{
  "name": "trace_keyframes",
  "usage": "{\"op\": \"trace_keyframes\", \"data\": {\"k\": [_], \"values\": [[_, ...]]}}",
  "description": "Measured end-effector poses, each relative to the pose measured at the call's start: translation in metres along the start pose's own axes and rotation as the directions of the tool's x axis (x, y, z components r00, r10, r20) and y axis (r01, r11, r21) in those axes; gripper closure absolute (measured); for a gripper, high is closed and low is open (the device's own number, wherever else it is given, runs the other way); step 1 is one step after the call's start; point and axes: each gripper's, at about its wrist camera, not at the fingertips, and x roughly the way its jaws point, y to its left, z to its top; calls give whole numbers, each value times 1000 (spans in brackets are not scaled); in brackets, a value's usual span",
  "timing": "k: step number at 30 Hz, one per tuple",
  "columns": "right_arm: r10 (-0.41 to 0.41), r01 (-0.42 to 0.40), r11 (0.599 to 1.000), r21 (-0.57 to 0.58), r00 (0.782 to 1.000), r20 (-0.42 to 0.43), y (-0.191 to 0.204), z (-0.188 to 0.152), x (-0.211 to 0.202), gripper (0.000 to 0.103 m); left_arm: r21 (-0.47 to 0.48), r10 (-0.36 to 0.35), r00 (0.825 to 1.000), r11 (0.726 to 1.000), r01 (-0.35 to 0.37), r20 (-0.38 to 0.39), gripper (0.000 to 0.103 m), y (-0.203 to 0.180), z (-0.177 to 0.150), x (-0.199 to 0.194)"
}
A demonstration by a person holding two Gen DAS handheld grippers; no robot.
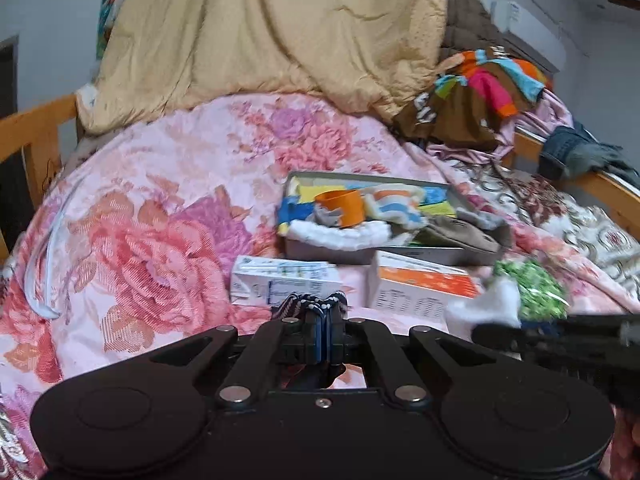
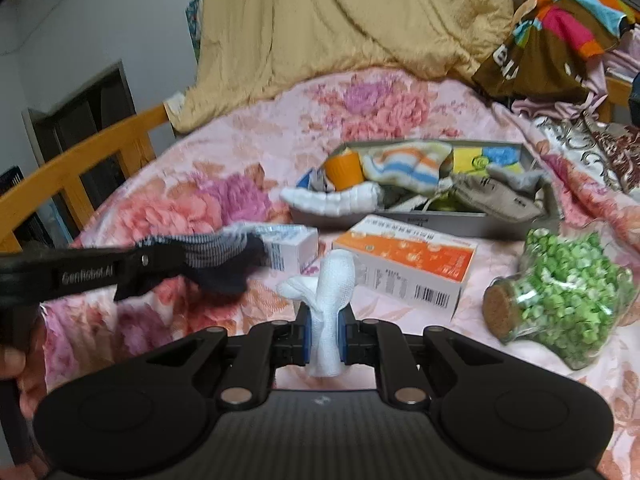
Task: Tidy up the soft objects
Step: 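Carry the black sock with the left gripper while the right carries the white cloth over the tray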
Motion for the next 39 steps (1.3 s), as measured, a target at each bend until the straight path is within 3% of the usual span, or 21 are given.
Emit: {"op": "trace_keyframes", "data": {"k": [3, 11, 20, 24, 31, 39], "values": [[2, -2, 1000, -6, 999, 39, -1, 3, -17, 89, 32, -5, 1000, 999, 4, 4, 102, -14, -5, -13], [-11, 12, 1000, -6, 992, 126, -9, 6, -63, 89, 2, -3, 1000, 1000, 3, 18, 102, -30, -10, -41], [-25, 19, 999, 42, 988, 155, -10, 7, -104, 89, -40, -25, 999, 999, 27, 47, 102, -45, 8, -72], [-30, 23, 999, 45, 987, 155, -11, 18, -115, 89, -37, -58, 996, 997, 61, 71, 102, -57, 29, -79], [-14, 2, 998, 68, 985, 171, -22, 77, -127, 88, 10, -104, 987, 995, 103, 120, 102, -74, 89, -78], [-35, 27, 999, 36, 971, 236, -50, 151, -91, 88, 85, -123, 979, 990, 110, 164, 102, -89, 163, -36]]}}
